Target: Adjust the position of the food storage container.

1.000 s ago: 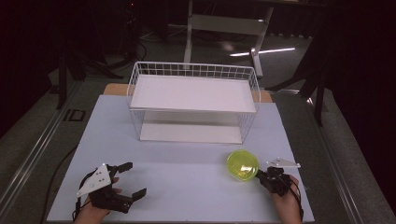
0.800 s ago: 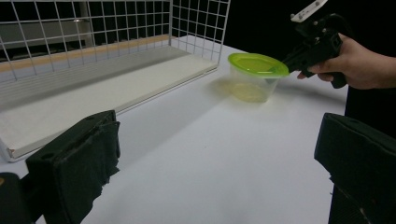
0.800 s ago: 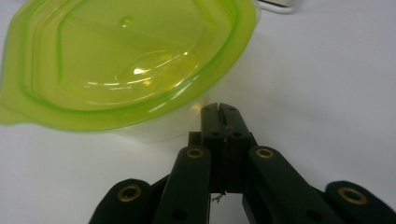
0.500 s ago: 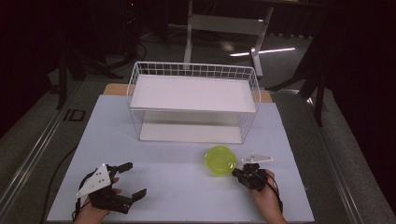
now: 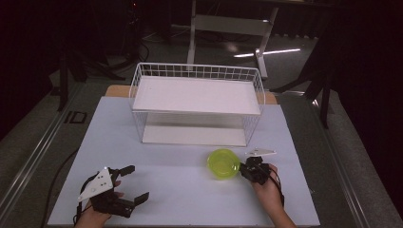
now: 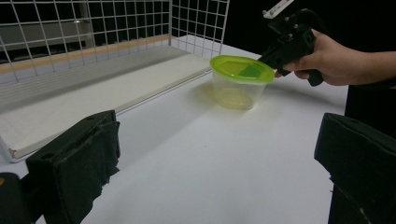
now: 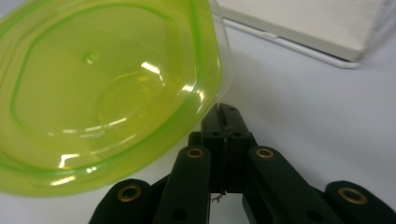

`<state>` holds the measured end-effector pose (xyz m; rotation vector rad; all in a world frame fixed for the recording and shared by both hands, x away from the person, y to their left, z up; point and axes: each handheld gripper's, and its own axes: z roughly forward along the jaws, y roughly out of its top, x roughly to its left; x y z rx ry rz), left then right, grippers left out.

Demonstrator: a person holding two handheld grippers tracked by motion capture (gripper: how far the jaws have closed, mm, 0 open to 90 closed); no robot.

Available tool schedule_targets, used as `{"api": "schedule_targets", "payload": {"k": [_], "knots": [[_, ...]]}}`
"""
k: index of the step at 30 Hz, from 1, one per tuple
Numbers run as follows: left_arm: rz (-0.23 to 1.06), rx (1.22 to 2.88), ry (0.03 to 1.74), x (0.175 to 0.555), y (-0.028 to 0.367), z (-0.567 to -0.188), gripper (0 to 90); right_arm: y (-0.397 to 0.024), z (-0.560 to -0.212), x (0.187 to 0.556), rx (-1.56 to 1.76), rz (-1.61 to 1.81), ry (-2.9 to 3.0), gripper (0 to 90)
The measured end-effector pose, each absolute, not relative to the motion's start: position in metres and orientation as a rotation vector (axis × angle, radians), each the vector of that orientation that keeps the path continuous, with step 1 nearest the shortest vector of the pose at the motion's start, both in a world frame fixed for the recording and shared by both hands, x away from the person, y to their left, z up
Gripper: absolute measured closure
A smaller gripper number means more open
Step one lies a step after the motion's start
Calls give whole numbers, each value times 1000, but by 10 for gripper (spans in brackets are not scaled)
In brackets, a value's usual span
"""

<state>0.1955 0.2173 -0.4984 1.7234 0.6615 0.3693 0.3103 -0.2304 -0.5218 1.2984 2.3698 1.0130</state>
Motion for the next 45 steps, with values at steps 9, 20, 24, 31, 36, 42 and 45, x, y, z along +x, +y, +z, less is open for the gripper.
{"api": "schedule_targets", "payload": {"k": [9, 20, 24, 31, 36, 42, 45], "knots": [[365, 1730, 656, 195, 216, -498, 10, -206, -522, 300, 1253, 1073, 2435, 900], [365, 1724, 658, 195, 217, -498, 10, -176, -527, 295, 1202, 1099, 2514, 900], [368, 1726, 655, 195, 217, -498, 10, -179, -523, 296, 1211, 1098, 2494, 900], [368, 1728, 653, 195, 216, -497, 10, -177, -525, 294, 1223, 1095, 2504, 900], [367, 1724, 655, 195, 217, -498, 10, -166, -527, 294, 1204, 1101, 2531, 900], [367, 1725, 654, 195, 217, -497, 10, -149, -528, 295, 1160, 1107, 2564, 900], [367, 1724, 653, 195, 217, -497, 10, -140, -528, 296, 1149, 1116, 2577, 900]]}}
